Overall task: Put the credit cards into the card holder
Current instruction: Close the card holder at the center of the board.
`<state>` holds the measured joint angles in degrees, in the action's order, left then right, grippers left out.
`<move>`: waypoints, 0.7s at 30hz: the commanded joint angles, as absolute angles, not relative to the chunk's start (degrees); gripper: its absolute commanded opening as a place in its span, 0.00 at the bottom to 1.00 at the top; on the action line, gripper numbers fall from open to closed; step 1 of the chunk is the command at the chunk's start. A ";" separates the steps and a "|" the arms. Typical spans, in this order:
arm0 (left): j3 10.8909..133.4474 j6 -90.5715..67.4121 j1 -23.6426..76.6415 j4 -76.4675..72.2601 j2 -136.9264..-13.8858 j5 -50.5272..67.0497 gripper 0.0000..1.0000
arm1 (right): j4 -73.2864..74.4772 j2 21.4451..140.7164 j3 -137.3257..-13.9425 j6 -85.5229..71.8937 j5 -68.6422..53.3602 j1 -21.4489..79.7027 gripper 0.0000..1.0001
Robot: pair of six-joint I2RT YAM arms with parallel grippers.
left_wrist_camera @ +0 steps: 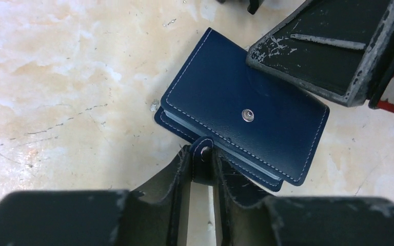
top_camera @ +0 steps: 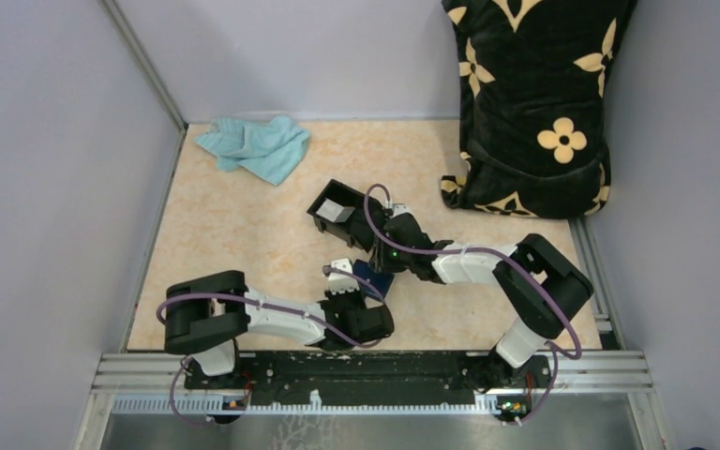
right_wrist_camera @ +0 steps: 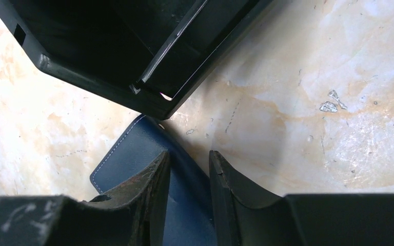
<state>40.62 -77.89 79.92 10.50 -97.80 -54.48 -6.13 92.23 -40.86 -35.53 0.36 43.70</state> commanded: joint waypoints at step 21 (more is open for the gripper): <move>45.40 -101.86 96.95 47.15 -108.41 -32.78 0.34 | 3.81 92.18 -35.20 -33.84 2.32 43.87 0.34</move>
<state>49.63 -95.29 96.05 35.53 -101.95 -55.24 -9.61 92.36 -39.53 -35.55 0.16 43.70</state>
